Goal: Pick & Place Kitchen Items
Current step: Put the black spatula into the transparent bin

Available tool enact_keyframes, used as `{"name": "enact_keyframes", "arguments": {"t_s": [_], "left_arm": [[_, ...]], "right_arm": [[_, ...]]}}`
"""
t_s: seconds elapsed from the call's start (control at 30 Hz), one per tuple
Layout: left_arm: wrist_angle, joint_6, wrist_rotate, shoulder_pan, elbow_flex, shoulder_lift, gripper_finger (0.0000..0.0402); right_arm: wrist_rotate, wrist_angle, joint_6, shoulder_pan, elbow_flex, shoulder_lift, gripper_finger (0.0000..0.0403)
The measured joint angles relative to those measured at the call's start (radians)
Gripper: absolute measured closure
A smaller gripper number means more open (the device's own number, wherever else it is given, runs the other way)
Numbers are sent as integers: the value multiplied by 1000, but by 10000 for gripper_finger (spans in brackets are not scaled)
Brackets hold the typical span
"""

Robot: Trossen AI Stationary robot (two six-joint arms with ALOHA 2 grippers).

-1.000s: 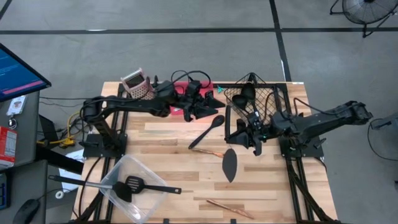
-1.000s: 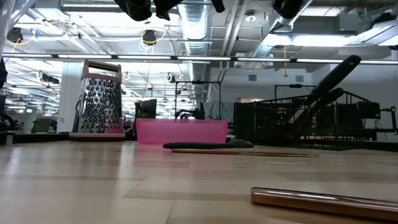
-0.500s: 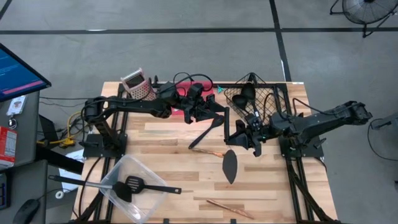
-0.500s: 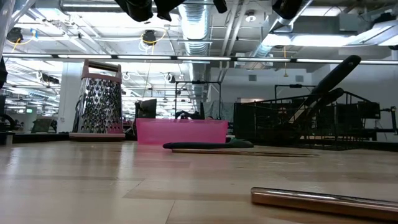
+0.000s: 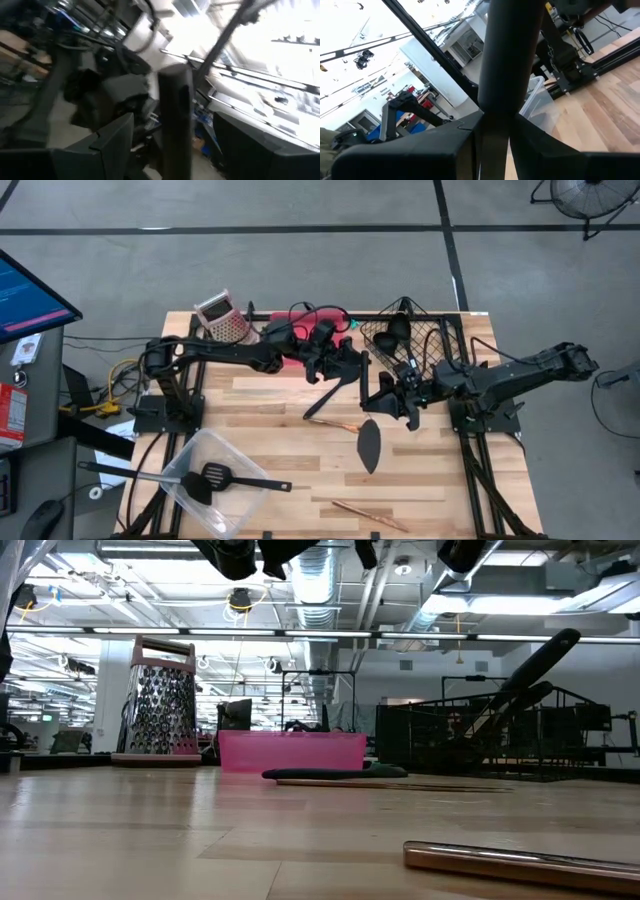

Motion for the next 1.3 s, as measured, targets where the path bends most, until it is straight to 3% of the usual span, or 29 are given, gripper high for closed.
{"name": "enact_keyframes", "arguments": {"t_s": [0.23, 0.37, 0.73, 1.03, 1.3], "left_arm": [[3, 4, 36, -26, 48, 38, 149], [8, 7, 37, -22, 48, 37, 175], [9, 50, 55, -21, 48, 36, 351], [9, 49, 62, -21, 48, 35, 352], [1, -28, 59, -19, 48, 35, 359]], "right_arm": [[-2, 1, 1, -5, 0, 7, 331], [-5, 0, 1, -4, 0, 7, 331], [-27, 1, -6, -4, 0, 7, 331], [-24, 1, -5, -4, 0, 7, 319], [-27, 4, 30, -5, 0, 3, 226]]}}
